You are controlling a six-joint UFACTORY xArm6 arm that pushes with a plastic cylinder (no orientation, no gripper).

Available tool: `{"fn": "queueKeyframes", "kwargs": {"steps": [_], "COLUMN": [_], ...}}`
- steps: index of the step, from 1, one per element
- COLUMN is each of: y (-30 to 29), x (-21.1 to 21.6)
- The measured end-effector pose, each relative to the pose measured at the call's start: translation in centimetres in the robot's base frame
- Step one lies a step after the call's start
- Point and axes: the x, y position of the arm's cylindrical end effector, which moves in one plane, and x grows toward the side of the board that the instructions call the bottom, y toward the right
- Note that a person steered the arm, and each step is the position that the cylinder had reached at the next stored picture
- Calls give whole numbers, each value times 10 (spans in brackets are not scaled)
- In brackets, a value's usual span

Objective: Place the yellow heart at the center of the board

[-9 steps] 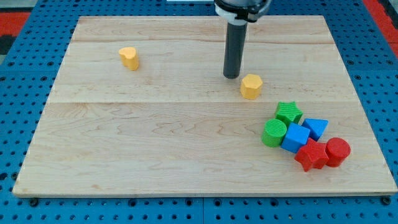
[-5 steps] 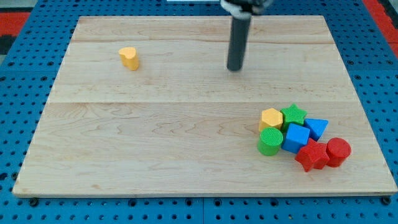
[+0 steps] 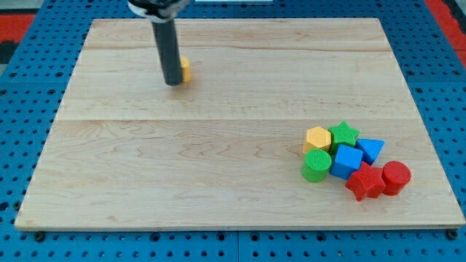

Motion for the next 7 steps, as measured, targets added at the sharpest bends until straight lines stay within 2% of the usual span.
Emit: {"fn": "queueKeyframes", "kwargs": {"steps": [1, 2, 3, 4, 5, 6, 7], "y": [-5, 50, 73, 99, 115, 117, 99], "x": [-23, -21, -49, -56, 4, 4, -41]}}
